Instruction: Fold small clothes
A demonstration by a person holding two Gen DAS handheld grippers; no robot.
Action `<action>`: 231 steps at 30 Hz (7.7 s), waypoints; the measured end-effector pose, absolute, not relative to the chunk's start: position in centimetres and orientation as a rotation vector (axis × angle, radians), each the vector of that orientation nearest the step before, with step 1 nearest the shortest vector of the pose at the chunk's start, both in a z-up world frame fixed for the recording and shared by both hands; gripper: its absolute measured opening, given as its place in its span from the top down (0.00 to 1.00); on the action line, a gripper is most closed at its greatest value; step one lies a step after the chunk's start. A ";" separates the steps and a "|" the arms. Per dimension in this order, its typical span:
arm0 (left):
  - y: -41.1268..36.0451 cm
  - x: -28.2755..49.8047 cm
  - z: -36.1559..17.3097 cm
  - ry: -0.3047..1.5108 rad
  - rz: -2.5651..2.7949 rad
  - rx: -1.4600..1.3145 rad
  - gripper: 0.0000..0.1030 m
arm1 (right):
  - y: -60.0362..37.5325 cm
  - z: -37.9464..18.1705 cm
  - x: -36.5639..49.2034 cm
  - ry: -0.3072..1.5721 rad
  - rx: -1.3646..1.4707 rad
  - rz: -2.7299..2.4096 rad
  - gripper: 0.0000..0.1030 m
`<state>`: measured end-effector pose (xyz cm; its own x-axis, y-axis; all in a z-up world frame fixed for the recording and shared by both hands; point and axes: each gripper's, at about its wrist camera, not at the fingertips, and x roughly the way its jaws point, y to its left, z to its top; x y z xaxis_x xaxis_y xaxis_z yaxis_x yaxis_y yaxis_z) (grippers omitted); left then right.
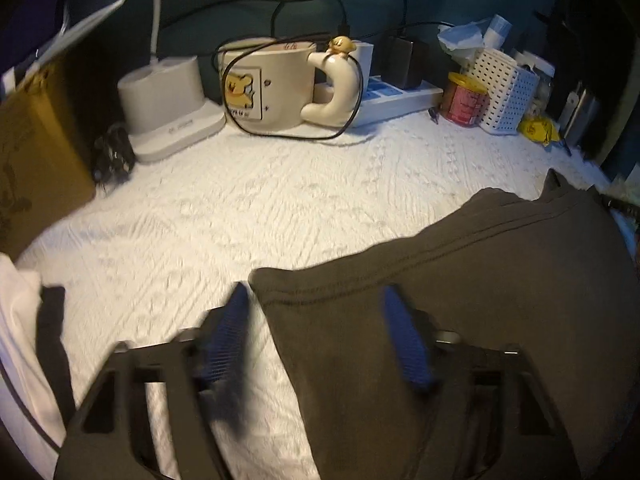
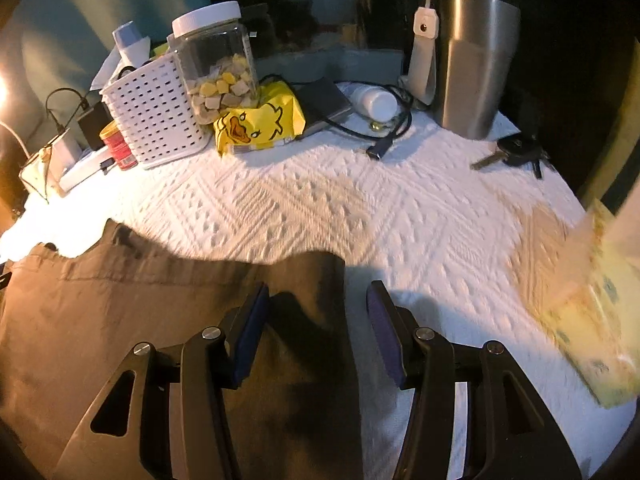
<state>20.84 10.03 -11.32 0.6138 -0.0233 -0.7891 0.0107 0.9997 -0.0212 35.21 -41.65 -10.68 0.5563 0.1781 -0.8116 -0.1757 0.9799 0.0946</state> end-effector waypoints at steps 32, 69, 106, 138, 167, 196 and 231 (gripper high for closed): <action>11.6 23.1 -10.6 0.918 0.123 -0.086 0.70 | -40.4 -10.1 38.6 0.946 -0.065 0.237 0.93; 3.7 9.3 -5.0 0.806 0.001 -0.101 0.24 | -45.1 -2.2 18.3 0.843 0.027 0.159 0.42; 1.0 3.4 -6.9 0.878 -0.052 -0.141 0.24 | -43.6 -6.9 6.0 0.995 0.233 0.133 0.42; 3.5 8.2 -8.1 0.920 -0.025 -0.189 0.24 | -42.6 -6.7 14.4 0.886 0.426 0.106 0.35; 5.9 11.1 -8.7 0.940 0.021 -0.188 0.24 | -37.5 -6.2 21.6 0.923 0.118 0.179 0.82; 10.7 7.5 -7.6 0.867 0.062 -0.248 0.24 | -26.9 1.7 20.9 0.799 0.017 0.404 0.84; 14.8 3.9 -7.8 0.867 0.130 -0.292 0.24 | -8.1 -0.4 15.6 0.872 -0.154 0.791 0.86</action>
<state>3.93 14.79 -7.84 0.6422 -0.0051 -0.7665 -0.2303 0.9525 -0.1993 15.56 -8.09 -0.38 0.3845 0.5579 -0.7354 -0.6773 0.7118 0.1860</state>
